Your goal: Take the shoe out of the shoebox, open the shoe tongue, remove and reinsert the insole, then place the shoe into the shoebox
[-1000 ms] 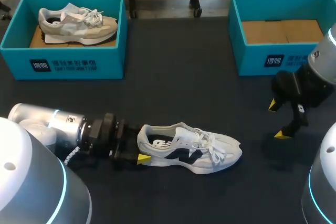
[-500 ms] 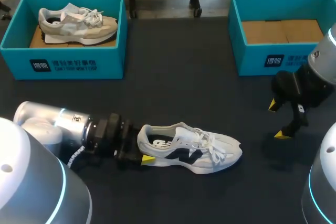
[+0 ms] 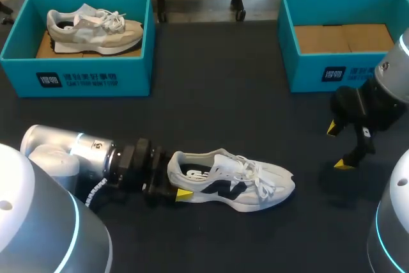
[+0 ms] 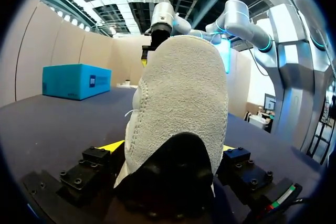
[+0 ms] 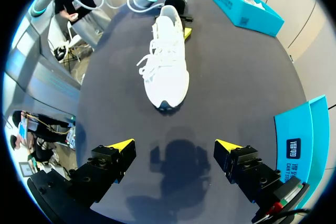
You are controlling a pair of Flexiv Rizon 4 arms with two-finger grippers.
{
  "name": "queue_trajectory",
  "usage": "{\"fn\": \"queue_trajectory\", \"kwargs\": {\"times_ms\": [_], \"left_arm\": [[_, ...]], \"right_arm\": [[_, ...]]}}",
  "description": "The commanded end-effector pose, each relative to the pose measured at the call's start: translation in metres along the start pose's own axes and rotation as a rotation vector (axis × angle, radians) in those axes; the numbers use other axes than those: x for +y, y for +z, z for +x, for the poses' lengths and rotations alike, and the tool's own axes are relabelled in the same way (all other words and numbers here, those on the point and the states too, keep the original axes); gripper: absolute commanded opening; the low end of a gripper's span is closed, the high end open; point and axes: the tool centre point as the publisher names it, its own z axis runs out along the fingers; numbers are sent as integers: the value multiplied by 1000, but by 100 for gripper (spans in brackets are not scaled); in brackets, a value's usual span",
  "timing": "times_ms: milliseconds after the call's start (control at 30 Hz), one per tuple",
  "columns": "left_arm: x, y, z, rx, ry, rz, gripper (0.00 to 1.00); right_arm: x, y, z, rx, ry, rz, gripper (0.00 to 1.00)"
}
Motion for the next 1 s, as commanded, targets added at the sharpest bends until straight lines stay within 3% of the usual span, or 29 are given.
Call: {"fn": "queue_trajectory", "kwargs": {"times_ms": [33,167,200,233,267,300,1000], "left_arm": [[2,7,0,-16,-6,1,100],[2,6,-1,-18,-7,3,100],[1,6,-2,-20,-7,5,93],[1,5,-2,-21,-6,7,49],[0,5,-2,-22,-6,9,18],[0,5,-2,-24,-5,10,0],[4,0,0,-29,-13,1,0]], "right_arm": [[0,1,1,-2,1,2,100],[0,1,1,-2,1,2,100],[0,1,1,-2,1,2,100],[0,1,1,-2,1,2,100],[0,1,1,-2,1,2,100],[0,1,1,-2,1,2,100],[0,1,1,-2,1,2,100]]}}
